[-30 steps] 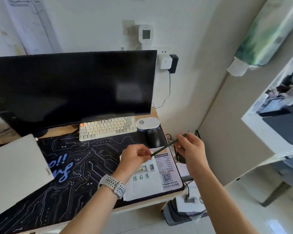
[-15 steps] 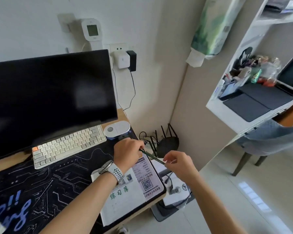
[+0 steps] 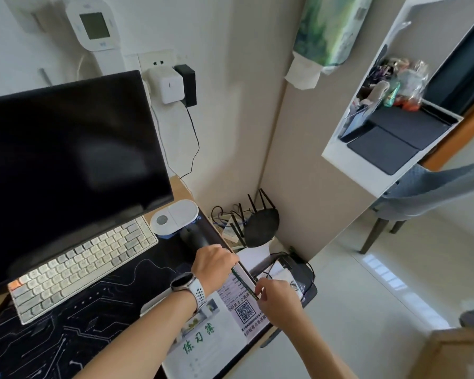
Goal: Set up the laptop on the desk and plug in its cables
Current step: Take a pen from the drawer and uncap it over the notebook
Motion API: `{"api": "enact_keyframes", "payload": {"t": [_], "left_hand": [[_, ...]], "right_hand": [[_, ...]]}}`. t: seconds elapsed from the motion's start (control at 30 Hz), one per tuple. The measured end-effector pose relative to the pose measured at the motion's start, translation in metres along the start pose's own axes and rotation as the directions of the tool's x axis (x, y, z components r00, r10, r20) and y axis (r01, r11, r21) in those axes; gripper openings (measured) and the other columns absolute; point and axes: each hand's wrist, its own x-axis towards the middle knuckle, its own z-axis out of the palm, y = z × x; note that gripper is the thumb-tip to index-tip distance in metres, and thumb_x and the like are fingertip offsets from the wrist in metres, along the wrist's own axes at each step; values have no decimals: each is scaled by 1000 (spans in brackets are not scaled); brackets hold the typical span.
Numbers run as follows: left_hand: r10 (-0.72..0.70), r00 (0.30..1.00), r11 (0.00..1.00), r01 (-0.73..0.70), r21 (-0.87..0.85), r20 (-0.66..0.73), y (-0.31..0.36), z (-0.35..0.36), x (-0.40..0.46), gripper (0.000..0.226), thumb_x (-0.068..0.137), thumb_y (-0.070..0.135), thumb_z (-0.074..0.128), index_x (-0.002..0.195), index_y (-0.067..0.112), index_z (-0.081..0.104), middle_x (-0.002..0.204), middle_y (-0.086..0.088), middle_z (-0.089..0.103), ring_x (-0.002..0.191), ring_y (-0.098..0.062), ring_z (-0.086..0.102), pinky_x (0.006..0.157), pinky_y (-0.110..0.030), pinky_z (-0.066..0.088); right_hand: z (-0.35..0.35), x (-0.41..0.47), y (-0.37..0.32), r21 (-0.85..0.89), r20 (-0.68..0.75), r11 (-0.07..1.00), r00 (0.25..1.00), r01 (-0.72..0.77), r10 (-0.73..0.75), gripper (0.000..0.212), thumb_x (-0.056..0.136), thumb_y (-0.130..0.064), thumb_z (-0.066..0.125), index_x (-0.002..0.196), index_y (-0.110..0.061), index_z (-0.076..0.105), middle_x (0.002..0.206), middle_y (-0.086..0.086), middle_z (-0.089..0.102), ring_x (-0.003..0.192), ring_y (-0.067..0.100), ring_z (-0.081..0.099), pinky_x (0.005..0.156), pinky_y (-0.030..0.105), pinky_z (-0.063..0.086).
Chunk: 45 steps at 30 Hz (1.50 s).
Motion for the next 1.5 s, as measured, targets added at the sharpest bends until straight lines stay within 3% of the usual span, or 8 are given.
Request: {"api": "enact_keyframes", "payload": {"t": [0.3,0.7,0.87,0.97,1.07,1.2,1.37,1.5], "left_hand": [[78,997,997,-78,7,20,-5,27,13,10,92,19,58,98,18,66,95,-4,67,90,-25,65,63,-28,44],[104,995,986,-102,-135,10,-12,48,10,9,82,12,65,84,20,67,78,-1,68,81,-21,63,57,-27,47],[61,997,974,-71,-213,-52,-18,55,13,11,86,29,64,94,23,70,87,1,71,87,-19,66,67,-30,55],[-84,987,956,41,-289,-135,-27,42,14,20,87,40,64,89,22,69,85,2,72,81,-18,69,63,-26,50],[-358,926,772,221,-596,-122,-39,16,9,33,85,48,64,70,18,65,66,5,69,64,-12,65,57,-24,49],[-437,890,205,235,-950,126,-46,-35,0,44,89,50,57,72,11,68,66,-3,69,53,-11,56,52,-25,45],[-446,893,6,73,-997,63,-34,-101,-28,32,93,43,55,83,17,69,82,-2,72,76,-14,62,77,-34,51],[-532,845,-53,-103,-993,-59,-23,-155,-64,31,96,32,53,94,3,65,85,-11,72,79,-18,66,80,-32,51]], "right_hand": [[30,10,-8,-129,19,987,995,-93,96,23,88,-7,48,106,-17,58,99,5,64,86,29,64,76,37,55],[59,19,-15,-169,40,979,992,-111,119,15,88,-6,45,100,-10,54,102,10,64,87,33,65,70,40,54],[58,18,-17,-134,51,981,988,-138,146,12,86,-5,46,93,-13,52,103,10,64,88,32,64,67,37,47],[42,21,-20,-85,7,987,991,-134,135,17,88,-17,56,105,-14,57,109,4,62,90,23,63,69,29,49],[10,24,-30,16,-104,995,989,-100,101,22,91,-30,60,109,-18,59,110,-2,61,82,11,55,56,16,33],[-48,25,-52,252,-268,968,961,5,65,23,91,-33,62,109,-18,61,106,-2,63,80,8,56,63,18,42],[-120,0,-84,517,-490,792,871,325,-38,15,92,-24,62,105,-18,63,95,-5,66,79,3,61,69,25,52],[-164,-37,-90,560,-636,611,763,560,-116,7,91,-24,60,95,-28,63,95,-5,68,82,19,67,68,32,54]]}}
